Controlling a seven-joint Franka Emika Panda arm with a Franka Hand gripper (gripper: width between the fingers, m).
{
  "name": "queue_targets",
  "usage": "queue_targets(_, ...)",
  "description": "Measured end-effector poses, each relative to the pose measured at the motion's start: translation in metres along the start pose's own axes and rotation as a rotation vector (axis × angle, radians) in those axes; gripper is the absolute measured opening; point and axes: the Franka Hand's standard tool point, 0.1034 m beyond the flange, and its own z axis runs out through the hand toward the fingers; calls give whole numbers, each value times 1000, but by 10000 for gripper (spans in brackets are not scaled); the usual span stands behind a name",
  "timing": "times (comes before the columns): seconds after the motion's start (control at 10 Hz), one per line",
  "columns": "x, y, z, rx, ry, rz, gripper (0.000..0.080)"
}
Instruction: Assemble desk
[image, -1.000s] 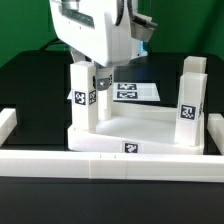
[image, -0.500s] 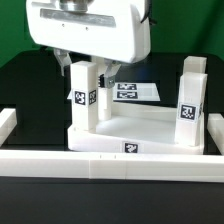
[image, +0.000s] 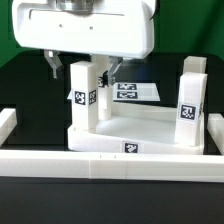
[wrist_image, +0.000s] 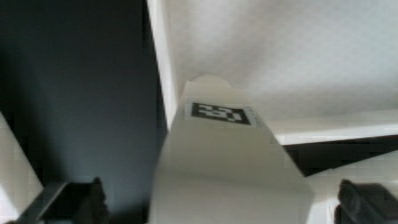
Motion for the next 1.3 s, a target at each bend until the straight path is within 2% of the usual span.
queue_targets(0.1, 0, 0, 0, 0, 0, 1, 623)
queue_targets(0.2, 0, 0, 0, 0, 0, 1, 452)
queue_targets(0.3, 0, 0, 0, 0, 0, 1, 452)
queue_targets(0.4, 0, 0, 0, 0, 0, 2, 289)
queue_targets(0.8, 0, 0, 0, 1, 0, 34, 290)
queue_targets(1.0, 0, 0, 0, 3, -1, 174, 290)
queue_targets(1.1, -1, 2, 0, 16, -9, 315, 290)
queue_targets(1.3, -1, 4, 0, 24, -13, 495, 290)
